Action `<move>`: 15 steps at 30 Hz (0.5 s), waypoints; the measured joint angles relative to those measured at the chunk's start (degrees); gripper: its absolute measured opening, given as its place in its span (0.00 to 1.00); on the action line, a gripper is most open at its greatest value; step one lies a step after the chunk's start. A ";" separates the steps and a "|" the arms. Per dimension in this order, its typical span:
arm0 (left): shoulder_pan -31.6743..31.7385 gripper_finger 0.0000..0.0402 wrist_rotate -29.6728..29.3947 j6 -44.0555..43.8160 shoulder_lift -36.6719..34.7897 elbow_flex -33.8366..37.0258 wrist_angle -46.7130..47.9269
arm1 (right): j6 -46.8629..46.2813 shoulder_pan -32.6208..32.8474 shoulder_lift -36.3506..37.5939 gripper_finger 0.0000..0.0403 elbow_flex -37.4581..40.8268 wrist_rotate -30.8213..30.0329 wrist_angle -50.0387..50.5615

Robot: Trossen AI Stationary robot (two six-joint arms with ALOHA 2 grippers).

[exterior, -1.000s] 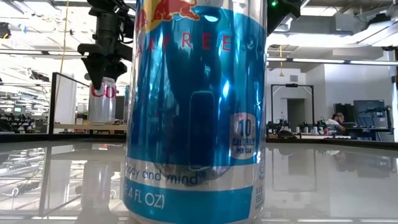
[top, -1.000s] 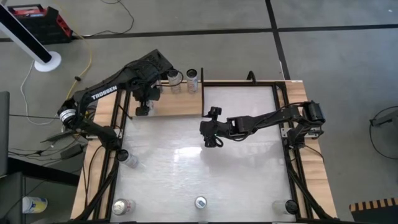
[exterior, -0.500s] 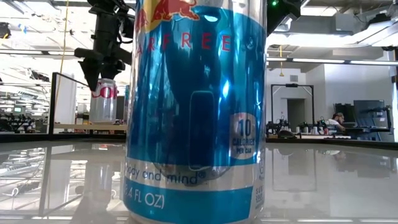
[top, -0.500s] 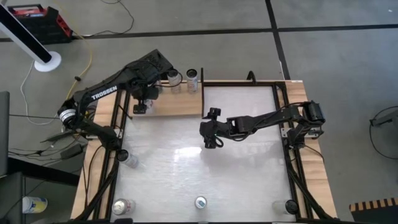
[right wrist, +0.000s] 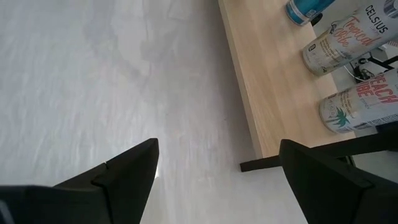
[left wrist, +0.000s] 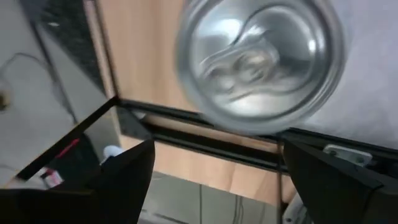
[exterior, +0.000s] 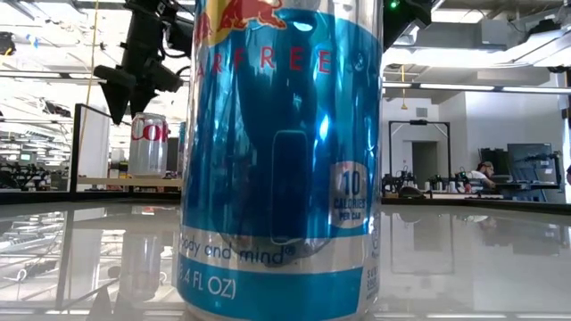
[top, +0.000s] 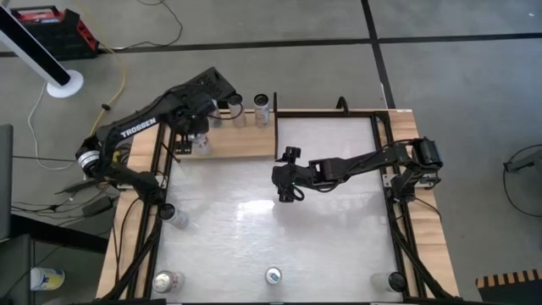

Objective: Place canned beverage on shelf
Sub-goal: Put the top coke soda can beside the red bull soda can on the shelf

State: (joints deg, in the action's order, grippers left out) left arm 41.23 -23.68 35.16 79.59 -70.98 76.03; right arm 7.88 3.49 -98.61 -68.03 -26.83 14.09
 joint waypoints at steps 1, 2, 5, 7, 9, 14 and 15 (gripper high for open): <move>0.00 0.84 -0.64 -0.32 -0.77 -0.02 -0.03 | 0.00 0.00 0.00 0.89 0.00 0.02 0.00; 0.00 0.83 -0.94 -0.48 -1.61 -0.02 0.03 | -0.09 0.00 0.00 0.89 0.00 0.00 0.00; 0.02 0.80 -0.40 -1.07 -5.19 -0.02 0.02 | -0.33 -0.03 0.00 0.89 0.00 0.01 0.00; 0.00 0.77 2.09 -1.60 -8.01 -0.02 0.05 | -0.35 -0.18 0.00 0.89 0.00 0.01 0.00; 0.00 0.74 6.10 -2.75 -10.71 -0.02 0.01 | -0.35 -0.35 0.00 0.89 0.00 0.01 0.00; 0.00 0.64 18.02 -9.93 -16.55 -0.02 -0.09 | -1.22 -0.81 0.00 0.89 0.00 -0.02 0.00; -0.16 0.62 20.71 -11.33 -17.32 -0.02 -0.35 | -1.77 -0.81 0.00 0.89 0.00 -0.02 0.00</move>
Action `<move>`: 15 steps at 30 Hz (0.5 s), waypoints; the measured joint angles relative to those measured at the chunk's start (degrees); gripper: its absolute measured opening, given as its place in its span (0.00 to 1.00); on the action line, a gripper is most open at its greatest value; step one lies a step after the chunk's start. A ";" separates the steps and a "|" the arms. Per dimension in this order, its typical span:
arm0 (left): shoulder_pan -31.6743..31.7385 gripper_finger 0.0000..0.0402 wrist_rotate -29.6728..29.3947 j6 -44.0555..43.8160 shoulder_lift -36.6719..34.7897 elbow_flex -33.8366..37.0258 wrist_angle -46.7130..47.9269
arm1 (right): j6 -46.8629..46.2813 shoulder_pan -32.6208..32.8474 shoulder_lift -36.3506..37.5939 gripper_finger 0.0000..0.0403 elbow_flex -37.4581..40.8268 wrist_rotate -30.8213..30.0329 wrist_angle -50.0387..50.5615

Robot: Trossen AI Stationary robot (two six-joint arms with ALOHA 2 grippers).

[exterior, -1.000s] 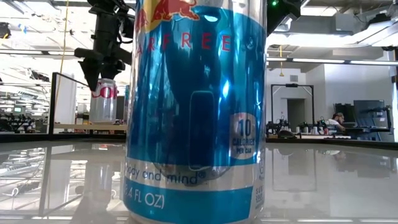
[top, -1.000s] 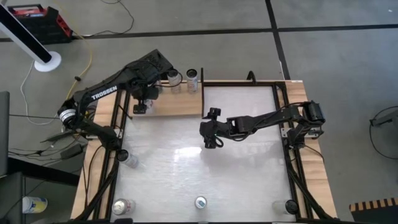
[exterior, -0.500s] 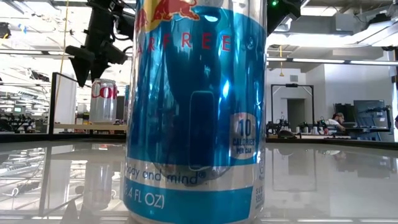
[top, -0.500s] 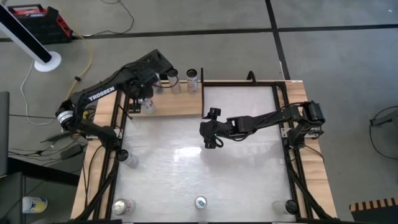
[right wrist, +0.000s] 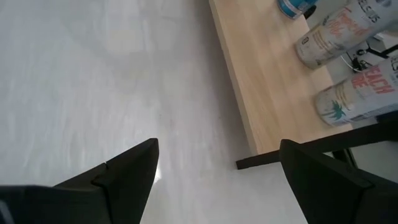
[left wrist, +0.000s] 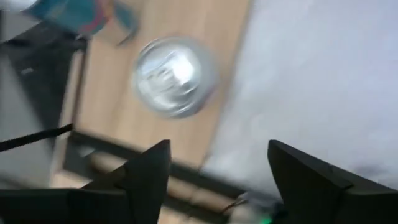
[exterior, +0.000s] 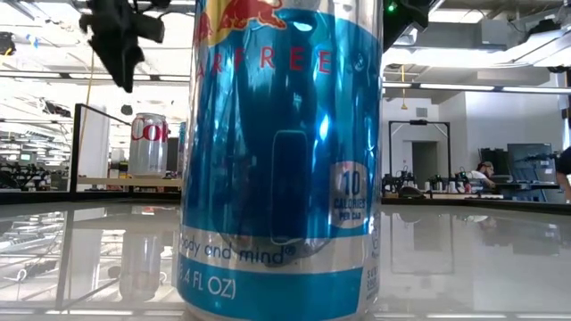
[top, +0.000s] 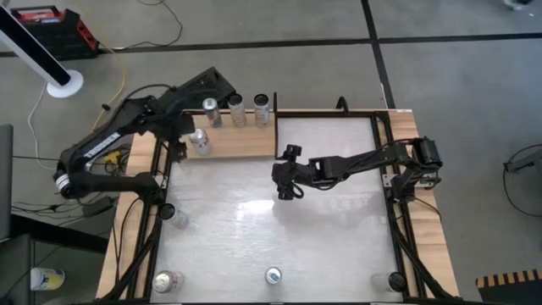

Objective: Place canned beverage on shelf
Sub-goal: Put the top coke soda can beside the red bull soda can on the shelf

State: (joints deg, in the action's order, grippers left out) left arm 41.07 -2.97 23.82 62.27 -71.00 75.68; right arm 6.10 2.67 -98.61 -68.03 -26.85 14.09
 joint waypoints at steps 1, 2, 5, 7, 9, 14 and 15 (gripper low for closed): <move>-0.43 0.59 2.33 -1.18 -0.58 0.00 -0.59 | -0.32 -0.04 0.00 0.89 0.00 -0.02 0.00; -1.05 0.57 4.12 -2.10 -1.03 0.00 -1.41 | -0.58 -0.21 0.00 0.89 0.00 0.00 0.00; -3.62 0.46 5.76 -5.01 -1.37 0.59 -5.84 | -1.61 -0.21 0.00 0.89 0.00 -0.01 -0.06; -5.37 0.37 5.69 -7.19 -1.30 2.43 -9.42 | -2.19 -0.21 0.00 0.89 0.00 -0.02 -0.07; -6.51 0.27 5.50 -6.92 -0.68 4.21 -10.70 | -2.66 -0.21 0.00 0.89 0.00 -0.02 -0.05; -7.61 0.03 1.00 -4.27 1.56 7.22 -13.03 | -2.64 -0.21 0.00 0.89 0.00 -0.04 0.15; -7.57 0.02 -0.27 -4.19 1.83 7.67 -14.68 | -2.64 -0.29 0.00 0.89 0.00 -0.04 0.29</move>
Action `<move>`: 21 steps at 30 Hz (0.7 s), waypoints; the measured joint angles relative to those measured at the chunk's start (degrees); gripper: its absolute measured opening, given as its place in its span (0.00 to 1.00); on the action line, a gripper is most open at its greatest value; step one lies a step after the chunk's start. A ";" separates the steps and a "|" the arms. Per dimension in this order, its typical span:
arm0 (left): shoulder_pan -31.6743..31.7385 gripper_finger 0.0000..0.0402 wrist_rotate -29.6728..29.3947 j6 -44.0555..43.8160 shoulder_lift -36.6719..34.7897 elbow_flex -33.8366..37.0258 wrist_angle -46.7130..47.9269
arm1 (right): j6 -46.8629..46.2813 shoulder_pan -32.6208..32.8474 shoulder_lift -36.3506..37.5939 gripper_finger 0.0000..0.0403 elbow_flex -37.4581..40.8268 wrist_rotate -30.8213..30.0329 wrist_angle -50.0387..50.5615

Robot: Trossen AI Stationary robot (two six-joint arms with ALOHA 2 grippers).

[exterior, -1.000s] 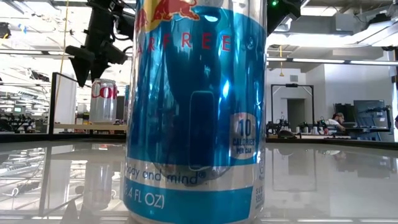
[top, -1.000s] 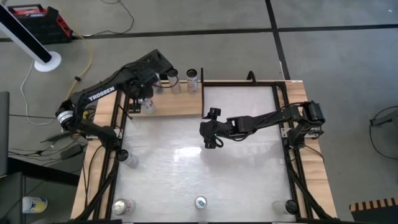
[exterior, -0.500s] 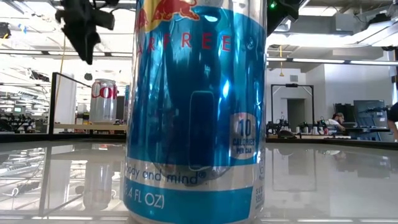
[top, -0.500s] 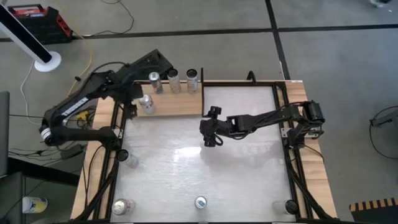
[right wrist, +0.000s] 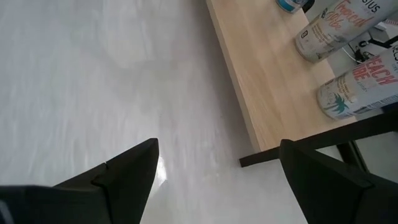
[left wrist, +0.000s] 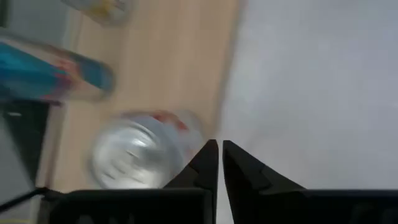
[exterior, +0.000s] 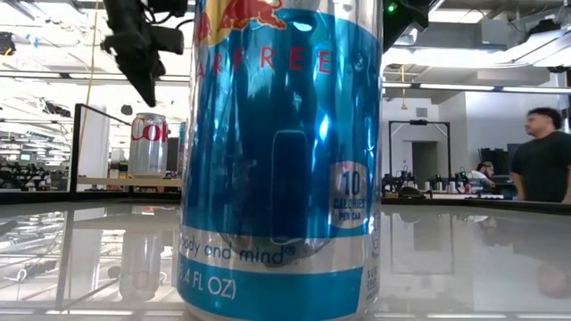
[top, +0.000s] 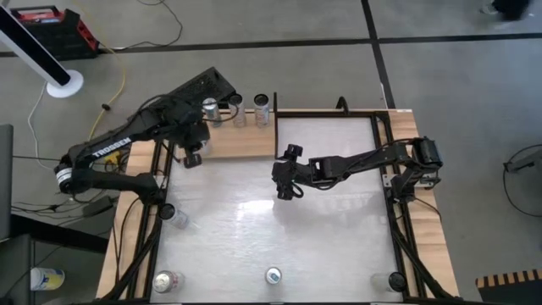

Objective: Place canned beverage on shelf
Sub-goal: Put the top coke soda can beside the red bull soda can on the shelf

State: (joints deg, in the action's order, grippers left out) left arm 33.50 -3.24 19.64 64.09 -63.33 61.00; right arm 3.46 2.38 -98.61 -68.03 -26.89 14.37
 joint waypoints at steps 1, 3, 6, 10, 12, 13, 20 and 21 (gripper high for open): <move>0.14 0.02 -1.22 0.02 0.47 0.12 -1.40 | 0.00 -0.11 0.00 0.89 0.00 0.00 0.09; 0.49 0.01 -2.60 0.06 1.37 0.35 -3.20 | -0.04 -0.25 0.00 0.89 0.00 0.01 0.28; 1.41 0.00 -2.61 0.24 3.21 0.39 -3.58 | -0.04 -0.27 0.00 0.89 0.00 0.00 0.39; 2.42 0.00 -2.61 0.25 5.36 0.39 -2.45 | -0.04 -0.25 0.00 0.89 0.00 -0.02 0.37; 2.77 0.00 -2.60 0.28 6.15 0.39 -2.32 | -0.04 -0.25 0.00 0.89 0.00 -0.02 0.37; 2.88 0.00 -2.58 0.41 6.43 0.41 -2.22 | -0.04 -0.25 0.00 0.89 0.00 -0.02 0.39; 4.13 0.00 -6.88 1.16 7.24 0.42 -2.00 | -0.05 -0.25 0.00 0.89 0.00 0.00 0.39; 4.39 0.00 -7.11 1.34 7.24 0.42 -2.00 | -0.04 -0.25 0.00 0.89 0.00 0.00 0.39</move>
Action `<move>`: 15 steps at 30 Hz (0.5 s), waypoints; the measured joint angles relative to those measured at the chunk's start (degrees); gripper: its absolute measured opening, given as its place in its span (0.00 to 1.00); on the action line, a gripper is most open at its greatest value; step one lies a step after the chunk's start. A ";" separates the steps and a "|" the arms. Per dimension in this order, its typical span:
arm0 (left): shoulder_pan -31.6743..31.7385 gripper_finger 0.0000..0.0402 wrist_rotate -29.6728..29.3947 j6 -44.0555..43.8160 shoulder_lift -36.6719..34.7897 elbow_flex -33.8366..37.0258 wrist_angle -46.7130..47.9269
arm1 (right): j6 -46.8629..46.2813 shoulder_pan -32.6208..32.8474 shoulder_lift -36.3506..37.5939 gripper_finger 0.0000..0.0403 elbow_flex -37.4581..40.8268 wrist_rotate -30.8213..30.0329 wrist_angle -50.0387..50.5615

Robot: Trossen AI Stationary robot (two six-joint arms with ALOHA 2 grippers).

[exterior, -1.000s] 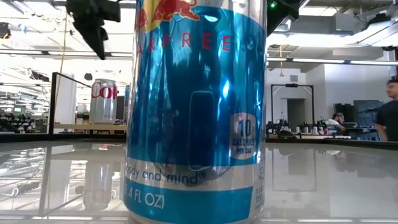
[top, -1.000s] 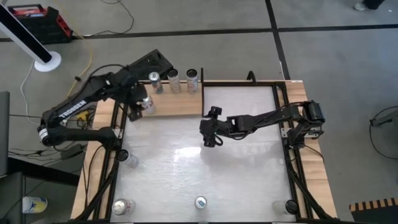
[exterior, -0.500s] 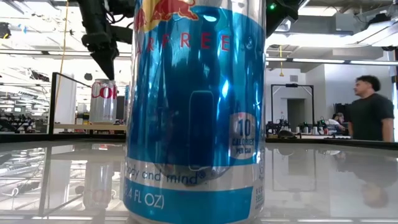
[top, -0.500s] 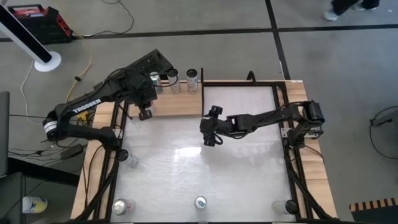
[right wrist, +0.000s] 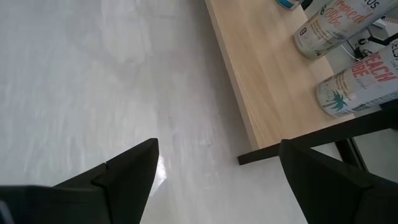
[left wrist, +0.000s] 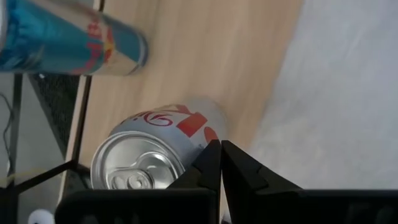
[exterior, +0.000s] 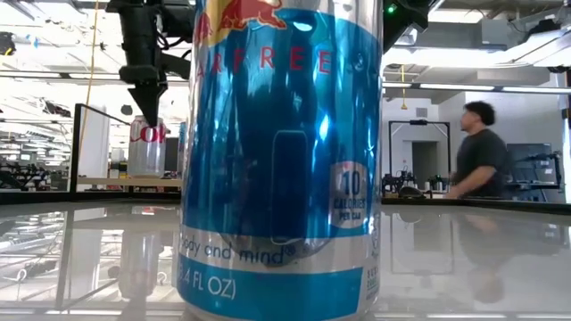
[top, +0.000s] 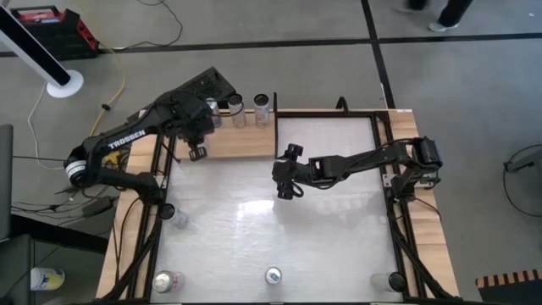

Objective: Place canned beverage on shelf
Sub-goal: Put the top coke soda can beside the red bull soda can on the shelf

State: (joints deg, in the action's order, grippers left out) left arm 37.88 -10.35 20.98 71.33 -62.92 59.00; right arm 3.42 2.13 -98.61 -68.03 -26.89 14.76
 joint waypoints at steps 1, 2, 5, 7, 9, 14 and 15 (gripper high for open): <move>0.36 0.00 -0.12 0.26 0.00 0.00 0.00 | -0.02 0.00 0.00 0.89 0.00 0.00 -0.02; 0.72 0.00 -0.21 0.41 0.00 0.00 0.00 | -0.02 0.00 0.00 0.89 0.00 0.00 0.00; 1.86 0.00 -0.45 0.53 -0.01 0.00 0.34 | -0.04 0.00 0.00 0.89 0.00 0.00 -0.02; 2.62 0.00 -1.13 0.93 -0.02 0.00 0.50 | -0.04 0.00 0.00 0.89 0.00 0.00 -0.02; 3.44 0.00 -1.74 1.28 0.00 0.00 0.50 | -0.06 0.00 0.00 0.89 0.00 0.00 -0.02; 5.54 0.00 -3.08 1.31 -0.01 0.00 0.29 | -0.09 0.00 0.00 0.89 0.00 0.00 -0.09; 5.91 0.00 -3.06 1.33 -0.02 0.00 0.09 | -0.09 0.00 0.00 0.89 0.00 0.02 -0.11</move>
State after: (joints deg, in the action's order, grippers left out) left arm 43.80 -13.41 22.31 71.31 -62.92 59.09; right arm 3.33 2.13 -98.61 -68.03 -26.87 14.66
